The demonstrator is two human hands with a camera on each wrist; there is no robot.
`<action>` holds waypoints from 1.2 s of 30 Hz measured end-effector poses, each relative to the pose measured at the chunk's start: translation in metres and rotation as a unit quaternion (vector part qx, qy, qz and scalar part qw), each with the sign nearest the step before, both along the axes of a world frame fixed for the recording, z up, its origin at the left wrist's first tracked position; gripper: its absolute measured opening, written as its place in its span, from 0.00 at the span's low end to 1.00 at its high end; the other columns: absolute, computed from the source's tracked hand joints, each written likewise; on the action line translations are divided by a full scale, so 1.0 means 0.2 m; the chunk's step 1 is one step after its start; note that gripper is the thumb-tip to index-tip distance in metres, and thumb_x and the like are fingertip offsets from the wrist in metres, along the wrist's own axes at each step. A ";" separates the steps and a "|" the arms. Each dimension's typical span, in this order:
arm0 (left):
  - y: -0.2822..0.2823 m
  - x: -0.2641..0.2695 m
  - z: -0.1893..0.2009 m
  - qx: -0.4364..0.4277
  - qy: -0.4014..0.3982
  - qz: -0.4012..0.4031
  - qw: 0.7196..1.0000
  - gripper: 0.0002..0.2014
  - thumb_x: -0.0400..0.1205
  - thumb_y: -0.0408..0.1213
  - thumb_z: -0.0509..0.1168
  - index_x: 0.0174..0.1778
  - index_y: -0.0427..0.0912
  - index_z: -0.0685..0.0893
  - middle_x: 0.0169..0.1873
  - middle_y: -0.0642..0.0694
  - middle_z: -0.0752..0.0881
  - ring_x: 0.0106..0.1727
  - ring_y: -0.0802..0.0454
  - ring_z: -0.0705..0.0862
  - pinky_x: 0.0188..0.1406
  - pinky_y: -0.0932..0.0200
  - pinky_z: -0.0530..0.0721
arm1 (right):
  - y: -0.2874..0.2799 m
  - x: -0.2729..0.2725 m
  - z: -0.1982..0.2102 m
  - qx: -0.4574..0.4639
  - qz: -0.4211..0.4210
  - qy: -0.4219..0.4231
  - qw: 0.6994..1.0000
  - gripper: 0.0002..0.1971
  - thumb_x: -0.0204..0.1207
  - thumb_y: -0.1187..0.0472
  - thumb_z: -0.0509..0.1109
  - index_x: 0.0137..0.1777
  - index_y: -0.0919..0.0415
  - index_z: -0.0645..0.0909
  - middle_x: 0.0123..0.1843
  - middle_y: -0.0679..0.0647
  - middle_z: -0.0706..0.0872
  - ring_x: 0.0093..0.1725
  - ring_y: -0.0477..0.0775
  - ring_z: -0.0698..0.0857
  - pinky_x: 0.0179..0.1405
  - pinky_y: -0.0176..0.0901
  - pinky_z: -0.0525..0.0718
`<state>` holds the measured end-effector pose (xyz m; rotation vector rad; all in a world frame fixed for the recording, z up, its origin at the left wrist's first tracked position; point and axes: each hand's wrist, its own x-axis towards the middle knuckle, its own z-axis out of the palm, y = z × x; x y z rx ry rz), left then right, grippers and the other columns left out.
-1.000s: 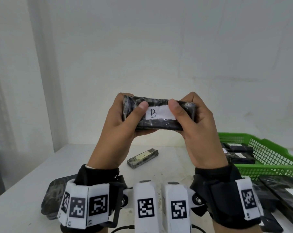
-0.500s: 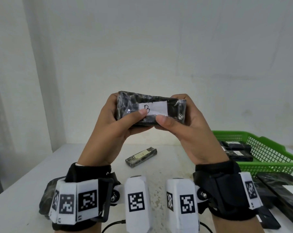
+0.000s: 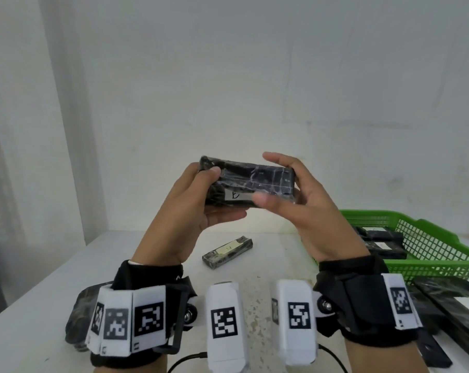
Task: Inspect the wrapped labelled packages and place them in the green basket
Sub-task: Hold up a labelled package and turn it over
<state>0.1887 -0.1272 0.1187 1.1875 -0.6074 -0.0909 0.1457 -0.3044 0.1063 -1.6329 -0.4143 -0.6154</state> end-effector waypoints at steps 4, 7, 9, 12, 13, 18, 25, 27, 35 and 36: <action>0.00 0.00 0.00 -0.020 -0.030 0.012 0.999 0.07 0.90 0.34 0.55 0.56 0.38 0.78 0.48 0.42 0.91 0.48 0.43 0.92 0.46 0.49 0.91 | 0.03 -0.03 0.03 0.110 0.082 0.074 0.988 0.31 0.69 0.34 0.65 0.69 0.48 0.80 0.68 0.53 0.86 0.64 0.55 0.87 0.53 0.50 0.90; 0.02 -0.01 0.00 0.015 -0.031 0.016 0.999 0.14 0.85 0.46 0.62 0.58 0.39 0.79 0.54 0.42 0.90 0.54 0.43 0.91 0.50 0.45 0.91 | 0.05 -0.02 0.03 0.101 0.044 0.055 0.992 0.22 0.74 0.41 0.61 0.60 0.53 0.84 0.54 0.53 0.92 0.46 0.58 0.92 0.36 0.44 0.90; 0.02 -0.02 0.01 0.056 -0.013 0.017 0.998 0.29 0.75 0.61 0.63 0.62 0.41 0.82 0.56 0.43 0.91 0.56 0.45 0.91 0.55 0.43 0.89 | 0.05 -0.01 0.02 0.096 0.026 0.033 0.994 0.17 0.75 0.45 0.62 0.53 0.54 0.83 0.50 0.55 0.90 0.40 0.57 0.92 0.30 0.40 0.87; 0.02 -0.03 0.02 0.065 0.017 0.029 0.997 0.29 0.77 0.64 0.59 0.59 0.42 0.85 0.51 0.41 0.93 0.51 0.43 0.92 0.51 0.48 0.89 | 0.05 -0.02 0.02 0.067 0.018 0.016 0.997 0.14 0.76 0.45 0.62 0.50 0.53 0.83 0.50 0.56 0.88 0.42 0.52 0.90 0.35 0.41 0.87; 0.02 -0.02 0.02 0.058 0.013 0.041 0.997 0.25 0.82 0.59 0.59 0.59 0.39 0.83 0.49 0.40 0.93 0.47 0.42 0.93 0.46 0.51 0.90 | 0.05 -0.02 0.02 0.058 0.019 0.012 0.998 0.16 0.75 0.43 0.61 0.50 0.52 0.83 0.49 0.53 0.88 0.44 0.50 0.90 0.37 0.42 0.88; -0.02 -0.04 0.00 0.031 -0.020 0.072 0.997 0.15 0.90 0.46 0.56 0.54 0.36 0.78 0.45 0.40 0.91 0.37 0.41 0.92 0.33 0.59 0.89 | 0.08 -0.03 0.03 0.056 0.011 -0.005 0.998 0.24 0.70 0.36 0.61 0.52 0.56 0.82 0.50 0.50 0.88 0.52 0.47 0.89 0.43 0.44 0.90; -0.03 -0.05 0.02 0.069 -0.020 0.037 0.997 0.29 0.78 0.60 0.62 0.64 0.39 0.82 0.49 0.41 0.93 0.46 0.43 0.93 0.40 0.53 0.91 | 0.08 -0.01 0.02 0.096 -0.033 -0.055 0.993 0.09 0.73 0.53 0.71 0.41 0.59 0.80 0.46 0.73 0.83 0.42 0.53 0.90 0.36 0.41 0.88; -0.03 -0.05 0.01 0.041 -0.018 0.050 0.998 0.19 0.85 0.48 0.63 0.63 0.36 0.81 0.49 0.37 0.92 0.43 0.40 0.93 0.38 0.56 0.91 | 0.09 -0.02 0.03 0.097 -0.036 -0.059 0.993 0.08 0.75 0.54 0.72 0.40 0.58 0.80 0.42 0.66 0.85 0.42 0.52 0.90 0.35 0.41 0.88; -0.01 -0.06 0.01 0.070 -0.032 0.017 0.997 0.30 0.73 0.57 0.66 0.65 0.40 0.81 0.50 0.41 0.92 0.47 0.43 0.93 0.39 0.55 0.91 | 0.09 -0.03 0.03 0.101 -0.008 -0.035 0.994 0.08 0.75 0.58 0.73 0.42 0.60 0.77 0.40 0.54 0.86 0.43 0.49 0.89 0.37 0.41 0.88; -0.01 -0.06 0.01 0.073 -0.033 0.009 0.997 0.31 0.72 0.56 0.67 0.66 0.39 0.80 0.50 0.41 0.92 0.47 0.43 0.93 0.39 0.57 0.90 | 0.08 -0.03 0.03 0.102 -0.012 -0.036 0.994 0.08 0.77 0.61 0.72 0.42 0.61 0.77 0.40 0.55 0.86 0.42 0.49 0.90 0.37 0.40 0.88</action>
